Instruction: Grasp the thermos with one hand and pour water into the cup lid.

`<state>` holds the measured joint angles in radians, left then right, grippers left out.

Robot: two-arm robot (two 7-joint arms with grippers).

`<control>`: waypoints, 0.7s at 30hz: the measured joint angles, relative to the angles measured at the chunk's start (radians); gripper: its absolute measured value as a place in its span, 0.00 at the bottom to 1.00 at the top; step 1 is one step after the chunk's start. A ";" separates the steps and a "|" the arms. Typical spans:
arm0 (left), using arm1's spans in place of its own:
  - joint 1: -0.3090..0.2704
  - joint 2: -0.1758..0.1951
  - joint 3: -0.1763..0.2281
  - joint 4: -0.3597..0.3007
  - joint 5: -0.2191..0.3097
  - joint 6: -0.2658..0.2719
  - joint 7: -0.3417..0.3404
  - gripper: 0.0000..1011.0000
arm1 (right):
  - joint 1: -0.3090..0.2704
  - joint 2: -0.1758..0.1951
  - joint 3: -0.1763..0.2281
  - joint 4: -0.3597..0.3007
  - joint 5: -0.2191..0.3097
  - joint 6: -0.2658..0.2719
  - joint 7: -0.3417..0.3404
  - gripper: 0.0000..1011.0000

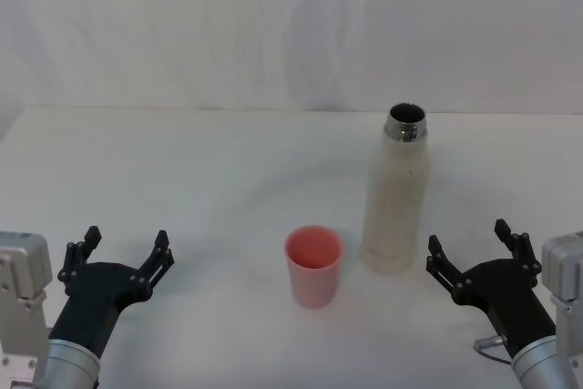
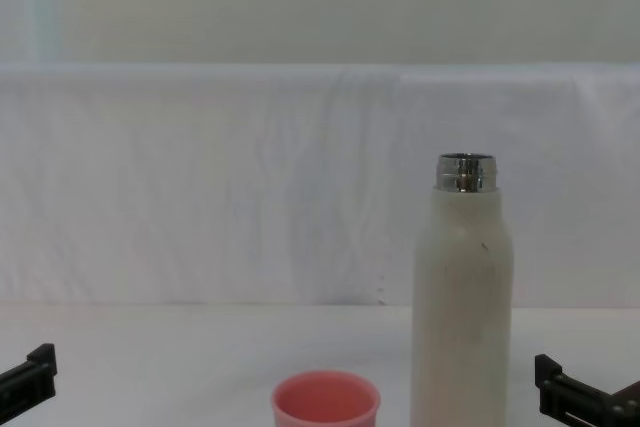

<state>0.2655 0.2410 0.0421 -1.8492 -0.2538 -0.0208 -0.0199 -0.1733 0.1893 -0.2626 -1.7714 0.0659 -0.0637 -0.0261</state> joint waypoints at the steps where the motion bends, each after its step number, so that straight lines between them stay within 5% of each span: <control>1: 0.000 0.000 0.000 0.000 0.000 0.000 0.000 0.99 | 0.000 0.000 0.000 0.000 0.000 0.000 0.000 0.99; 21: 0.000 0.000 0.000 0.000 0.000 0.000 0.000 0.99 | 0.000 0.000 0.000 0.000 0.000 0.000 0.000 0.99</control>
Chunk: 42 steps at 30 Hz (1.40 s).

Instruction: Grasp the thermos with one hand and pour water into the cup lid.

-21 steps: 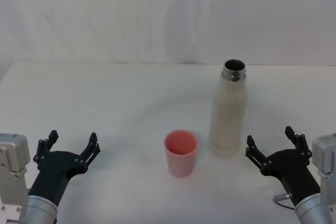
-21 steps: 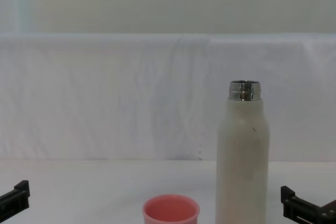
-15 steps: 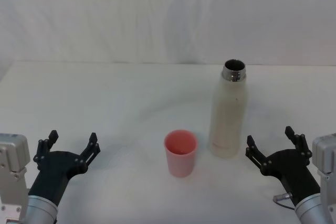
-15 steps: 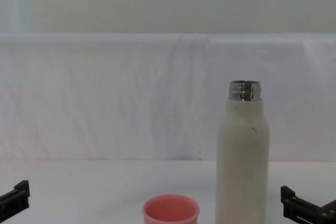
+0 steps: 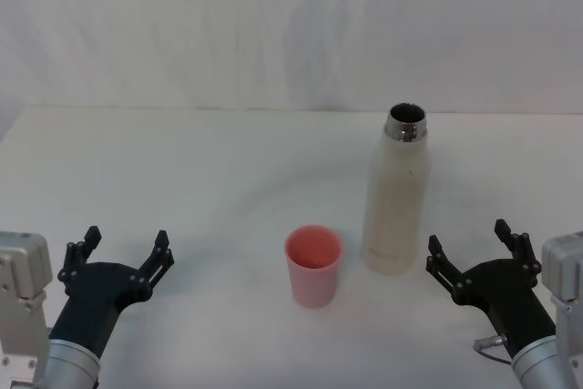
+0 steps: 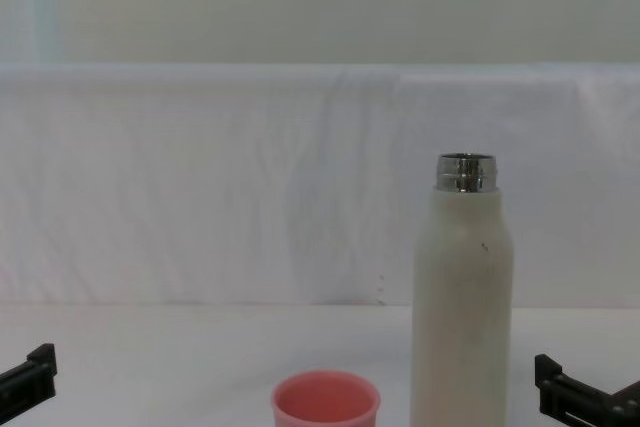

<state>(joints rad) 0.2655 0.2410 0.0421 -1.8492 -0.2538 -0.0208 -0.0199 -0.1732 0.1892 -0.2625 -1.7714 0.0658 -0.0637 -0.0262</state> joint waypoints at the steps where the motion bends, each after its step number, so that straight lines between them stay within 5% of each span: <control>1: 0.000 0.000 0.000 0.000 0.000 0.000 0.000 0.99 | 0.000 0.000 0.000 0.000 0.000 0.000 0.000 0.99; 30: 0.000 0.000 0.000 0.000 0.000 0.000 0.000 0.99 | 0.000 0.000 0.000 0.000 -0.001 0.000 0.001 0.99; 42: 0.000 0.000 0.000 0.000 0.000 0.000 0.000 0.99 | 0.012 -0.011 0.020 -0.011 0.015 0.059 0.088 0.99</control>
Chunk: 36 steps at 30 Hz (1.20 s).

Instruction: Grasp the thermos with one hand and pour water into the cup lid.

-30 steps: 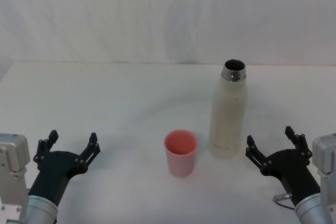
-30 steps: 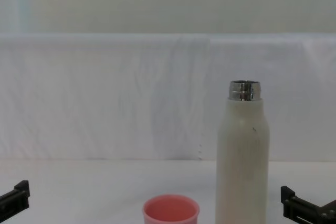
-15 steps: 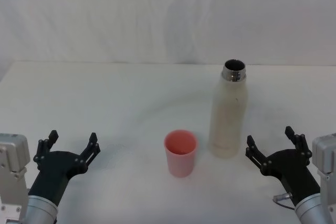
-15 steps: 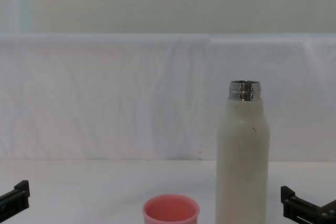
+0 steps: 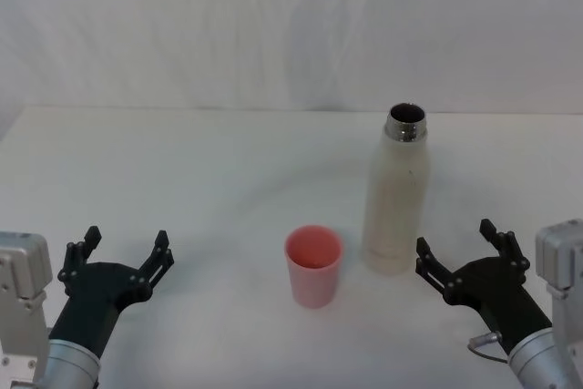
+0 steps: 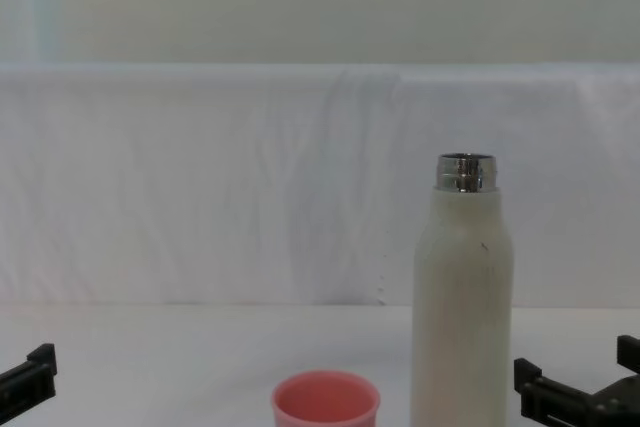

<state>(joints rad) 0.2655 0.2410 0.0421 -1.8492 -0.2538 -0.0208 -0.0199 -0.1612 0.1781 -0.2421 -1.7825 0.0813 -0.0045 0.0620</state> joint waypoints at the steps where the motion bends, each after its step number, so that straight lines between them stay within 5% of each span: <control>1: 0.000 0.000 0.000 0.000 0.000 0.000 0.000 0.99 | 0.003 0.000 0.005 -0.005 0.007 0.019 0.020 0.99; 17: 0.000 0.000 0.000 0.000 0.000 0.000 0.000 0.99 | 0.049 0.031 0.036 -0.017 0.098 0.103 0.153 0.99; 36: 0.000 0.000 0.000 0.000 0.000 0.000 0.000 0.99 | 0.156 0.064 -0.009 0.056 0.147 0.138 0.201 0.99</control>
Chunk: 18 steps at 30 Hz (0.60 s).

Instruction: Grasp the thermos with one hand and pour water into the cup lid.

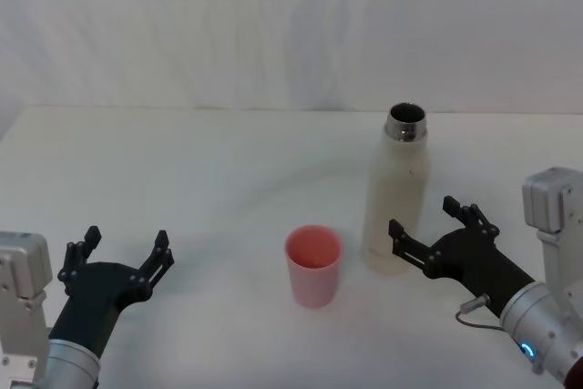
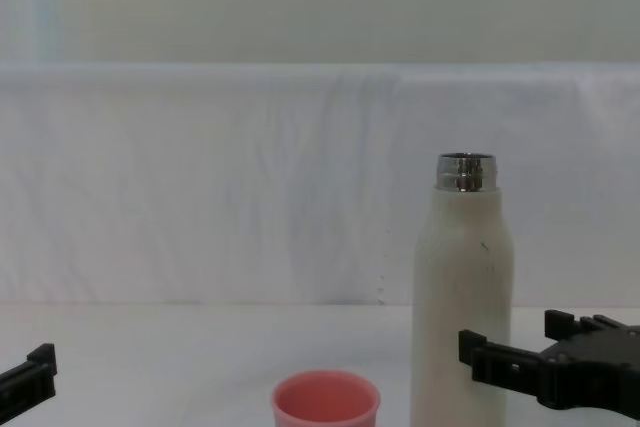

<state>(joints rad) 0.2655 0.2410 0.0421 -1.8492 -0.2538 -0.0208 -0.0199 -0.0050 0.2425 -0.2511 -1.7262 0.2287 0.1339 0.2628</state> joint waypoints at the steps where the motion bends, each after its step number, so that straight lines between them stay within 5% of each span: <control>1: 0.000 0.000 0.000 0.000 0.000 0.000 0.000 0.99 | 0.004 0.000 -0.001 0.004 0.002 0.000 0.001 0.99; 18: 0.000 0.000 0.000 0.000 0.000 0.000 0.000 0.99 | 0.052 0.009 -0.029 0.060 0.014 -0.013 0.002 0.99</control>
<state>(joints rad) 0.2655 0.2410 0.0421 -1.8492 -0.2538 -0.0208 -0.0199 0.0474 0.2513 -0.2798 -1.6660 0.2432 0.1206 0.2651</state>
